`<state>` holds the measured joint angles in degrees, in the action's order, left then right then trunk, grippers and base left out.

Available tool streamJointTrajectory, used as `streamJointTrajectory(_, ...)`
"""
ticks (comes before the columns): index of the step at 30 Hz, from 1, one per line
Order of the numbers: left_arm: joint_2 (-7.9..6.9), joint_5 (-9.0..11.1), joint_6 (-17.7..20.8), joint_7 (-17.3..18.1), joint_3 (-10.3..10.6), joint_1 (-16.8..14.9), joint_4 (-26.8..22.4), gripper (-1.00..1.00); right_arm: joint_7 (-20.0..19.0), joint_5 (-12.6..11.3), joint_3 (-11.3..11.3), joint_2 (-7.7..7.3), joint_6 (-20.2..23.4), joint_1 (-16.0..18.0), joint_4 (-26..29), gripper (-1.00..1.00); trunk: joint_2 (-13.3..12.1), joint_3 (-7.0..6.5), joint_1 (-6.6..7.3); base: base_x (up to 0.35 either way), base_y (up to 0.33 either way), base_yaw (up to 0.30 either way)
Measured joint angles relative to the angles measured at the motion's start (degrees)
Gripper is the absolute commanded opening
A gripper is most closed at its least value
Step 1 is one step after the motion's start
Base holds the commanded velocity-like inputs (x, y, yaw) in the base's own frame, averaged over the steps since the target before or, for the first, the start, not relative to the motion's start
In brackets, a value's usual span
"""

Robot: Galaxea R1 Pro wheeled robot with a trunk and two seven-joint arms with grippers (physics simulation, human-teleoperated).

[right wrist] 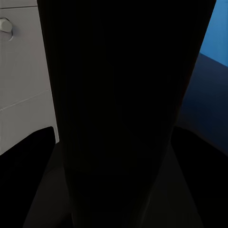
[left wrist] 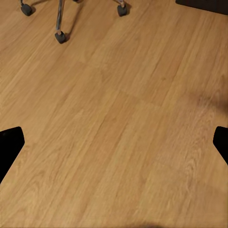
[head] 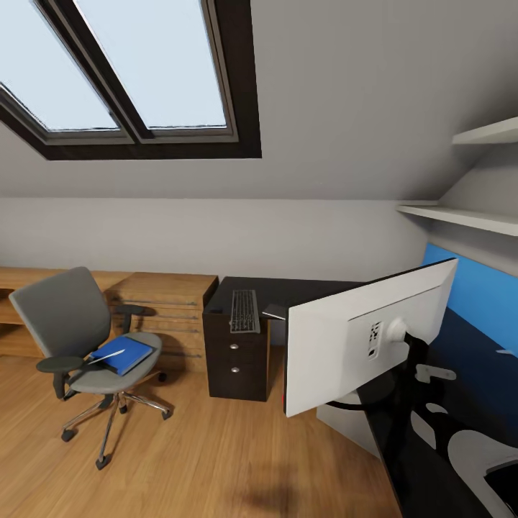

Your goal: In the bedroom, organize the workspace by keeping the computer under the desk, ensuring the monitor is on the desk, placing the keyboard on the desk next to the monitor, placing the mouse on the desk next to the keyboard, moving the folder from the swivel chair onto the desk next to the mouse, stacking the notebook on top of the folder with the pen on top of the notebook, and positioning the swivel chair next to the desk.

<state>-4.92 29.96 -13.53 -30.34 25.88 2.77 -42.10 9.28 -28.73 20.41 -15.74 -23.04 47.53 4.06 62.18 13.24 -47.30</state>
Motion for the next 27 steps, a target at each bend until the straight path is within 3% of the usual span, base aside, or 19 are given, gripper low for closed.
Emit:
streamJointTrajectory(17,0.04,0.1,0.0,0.0,0.0,0.0,0.1,1.00,0.0,0.1,0.0,0.01,-0.1,0.0,0.0,-1.00,0.0,0.00,0.00,0.000,0.000,0.000)
streamJointTrajectory(27,0.03,0.2,0.0,0.1,0.0,0.0,1.3,1.00,-0.1,0.5,-0.2,0.02,0.0,0.0,0.0,-1.00,0.0,0.00,-0.04,-0.297,0.000,0.000)
